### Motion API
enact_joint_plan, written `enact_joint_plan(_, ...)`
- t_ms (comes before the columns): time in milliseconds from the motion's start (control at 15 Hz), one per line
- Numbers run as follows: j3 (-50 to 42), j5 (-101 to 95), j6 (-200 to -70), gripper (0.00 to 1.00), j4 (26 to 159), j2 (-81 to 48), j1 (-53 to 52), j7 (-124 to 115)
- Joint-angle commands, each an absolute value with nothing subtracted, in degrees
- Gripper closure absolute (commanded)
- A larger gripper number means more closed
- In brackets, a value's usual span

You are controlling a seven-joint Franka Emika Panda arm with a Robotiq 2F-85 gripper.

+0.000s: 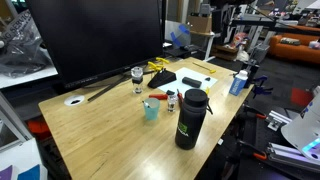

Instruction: Move the screwdriver in front forwards

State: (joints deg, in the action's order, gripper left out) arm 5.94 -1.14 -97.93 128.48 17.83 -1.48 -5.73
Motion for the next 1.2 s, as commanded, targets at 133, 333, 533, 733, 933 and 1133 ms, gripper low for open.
enact_joint_plan(133,4.61,0.16,-99.87,0.0,128.8,16.92,-1.81,-5.73)
enact_joint_plan(333,3.0,1.85,-104.34,0.0,130.21,15.05,-1.24,-5.7)
enact_joint_plan(533,0.6,6.76,-107.29,0.0,130.68,11.65,-0.77,-4.7)
enact_joint_plan(733,1.03,4.38,-106.15,0.0,130.71,11.61,-0.97,-5.34)
enact_joint_plan(933,1.37,4.38,-106.1,0.0,130.68,12.26,-1.16,-5.43)
enact_joint_plan(1133,1.36,4.37,-106.1,0.0,130.69,12.3,-1.15,-5.43)
